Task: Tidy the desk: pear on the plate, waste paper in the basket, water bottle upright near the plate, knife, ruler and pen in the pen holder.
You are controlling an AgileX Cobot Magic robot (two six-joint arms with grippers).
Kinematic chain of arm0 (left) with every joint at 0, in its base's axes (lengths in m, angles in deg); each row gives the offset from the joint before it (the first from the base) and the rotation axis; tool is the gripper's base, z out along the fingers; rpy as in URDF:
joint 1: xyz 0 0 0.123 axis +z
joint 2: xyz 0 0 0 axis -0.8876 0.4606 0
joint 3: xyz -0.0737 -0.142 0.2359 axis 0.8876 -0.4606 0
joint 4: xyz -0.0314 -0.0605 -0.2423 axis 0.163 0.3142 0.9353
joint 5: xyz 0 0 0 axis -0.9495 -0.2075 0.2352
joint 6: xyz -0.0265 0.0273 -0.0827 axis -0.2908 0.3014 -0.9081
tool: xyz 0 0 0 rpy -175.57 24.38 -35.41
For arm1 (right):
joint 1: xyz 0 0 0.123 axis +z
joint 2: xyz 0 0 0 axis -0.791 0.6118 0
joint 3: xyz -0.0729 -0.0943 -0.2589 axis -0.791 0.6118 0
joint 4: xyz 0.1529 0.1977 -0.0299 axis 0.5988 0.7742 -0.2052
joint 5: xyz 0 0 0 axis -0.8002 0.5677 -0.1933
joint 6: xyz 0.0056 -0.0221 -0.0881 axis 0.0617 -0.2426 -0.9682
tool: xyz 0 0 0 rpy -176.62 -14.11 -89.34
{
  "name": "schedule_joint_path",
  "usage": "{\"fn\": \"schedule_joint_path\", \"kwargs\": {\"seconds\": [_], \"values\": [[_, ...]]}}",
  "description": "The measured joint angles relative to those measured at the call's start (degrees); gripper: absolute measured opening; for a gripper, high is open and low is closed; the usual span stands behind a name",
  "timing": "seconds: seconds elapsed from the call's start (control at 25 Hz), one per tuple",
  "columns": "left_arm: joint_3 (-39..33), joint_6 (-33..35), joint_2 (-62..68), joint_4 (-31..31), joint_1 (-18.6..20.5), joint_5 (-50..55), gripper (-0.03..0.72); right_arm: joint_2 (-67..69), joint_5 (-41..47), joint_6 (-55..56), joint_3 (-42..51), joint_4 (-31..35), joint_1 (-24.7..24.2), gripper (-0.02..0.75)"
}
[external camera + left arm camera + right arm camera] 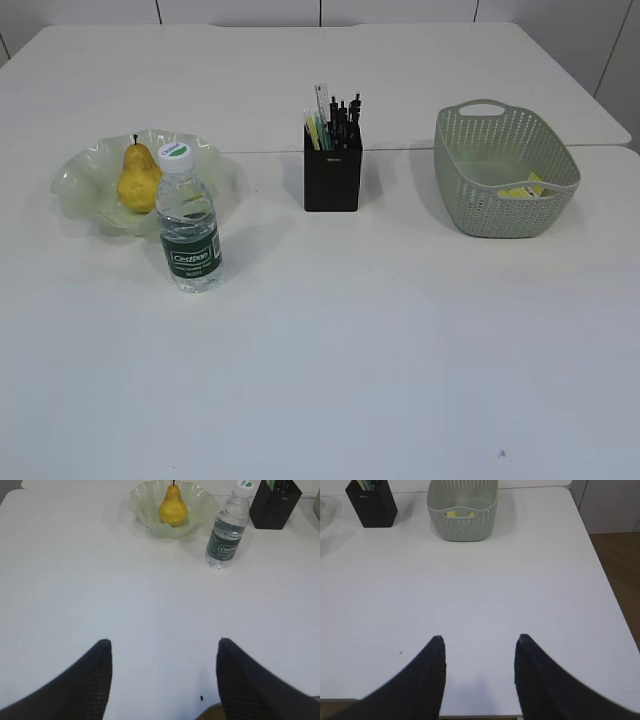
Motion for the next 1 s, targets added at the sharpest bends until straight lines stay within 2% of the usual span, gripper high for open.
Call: {"fn": "schedule_joint_path", "kwargs": {"seconds": [0.28, 0.44, 0.6, 0.76, 1.0], "values": [[-1.9, 0.0, 0.0, -0.08, 0.0, 0.0, 0.465, -4.61, 0.12, -0.47, 5.79, 1.89, 0.0, 0.337], [-5.35, 0.0, 0.0, -3.29, 0.0, 0.0, 0.465, -4.87, 0.12, -0.83, 7.86, 2.09, 0.0, 0.337], [-7.38, 0.0, 0.0, -3.94, 0.0, 0.0, 0.465, -4.87, -1.79, -2.67, 10.27, 2.09, 0.0, 0.34], [-7.83, 0.0, 0.0, -4.07, 0.0, -1.96, 0.465, -4.87, -5.87, -5.15, 12.07, 2.12, 0.0, 0.365], [-8.36, 0.0, 0.0, -4.07, 0.0, -5.05, 0.469, -4.87, -6.43, -5.87, 12.54, 2.12, 0.0, 0.388]]}}
